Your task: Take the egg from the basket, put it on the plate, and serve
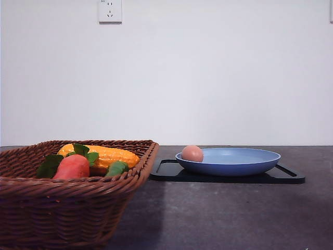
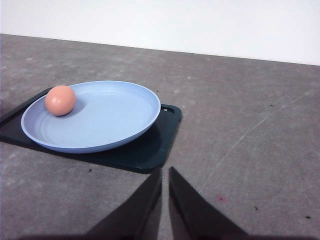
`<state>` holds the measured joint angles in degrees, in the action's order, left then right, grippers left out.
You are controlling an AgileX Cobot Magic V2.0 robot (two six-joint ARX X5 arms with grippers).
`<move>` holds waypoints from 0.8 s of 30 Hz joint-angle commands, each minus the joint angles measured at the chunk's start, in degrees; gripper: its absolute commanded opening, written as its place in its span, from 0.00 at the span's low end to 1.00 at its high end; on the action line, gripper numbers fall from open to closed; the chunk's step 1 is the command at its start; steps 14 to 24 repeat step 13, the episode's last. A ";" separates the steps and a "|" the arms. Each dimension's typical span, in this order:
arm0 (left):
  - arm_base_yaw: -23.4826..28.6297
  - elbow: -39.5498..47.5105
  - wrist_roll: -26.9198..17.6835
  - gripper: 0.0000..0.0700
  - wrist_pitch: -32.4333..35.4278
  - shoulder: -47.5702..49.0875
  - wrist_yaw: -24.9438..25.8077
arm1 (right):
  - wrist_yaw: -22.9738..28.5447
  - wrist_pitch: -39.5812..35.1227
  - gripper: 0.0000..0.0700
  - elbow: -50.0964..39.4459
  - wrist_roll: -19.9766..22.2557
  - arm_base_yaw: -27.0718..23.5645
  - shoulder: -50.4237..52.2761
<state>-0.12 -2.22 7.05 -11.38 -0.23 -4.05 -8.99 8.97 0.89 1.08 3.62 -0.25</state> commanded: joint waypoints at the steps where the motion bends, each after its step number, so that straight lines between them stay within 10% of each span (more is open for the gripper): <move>1: 0.07 1.14 0.09 0.00 -0.74 0.07 0.20 | 0.13 -0.22 0.00 -0.37 -0.66 -0.02 0.04; 24: 0.07 1.14 0.09 0.00 -0.74 0.07 0.20 | 0.15 -0.22 0.00 -0.37 -0.66 -0.02 0.04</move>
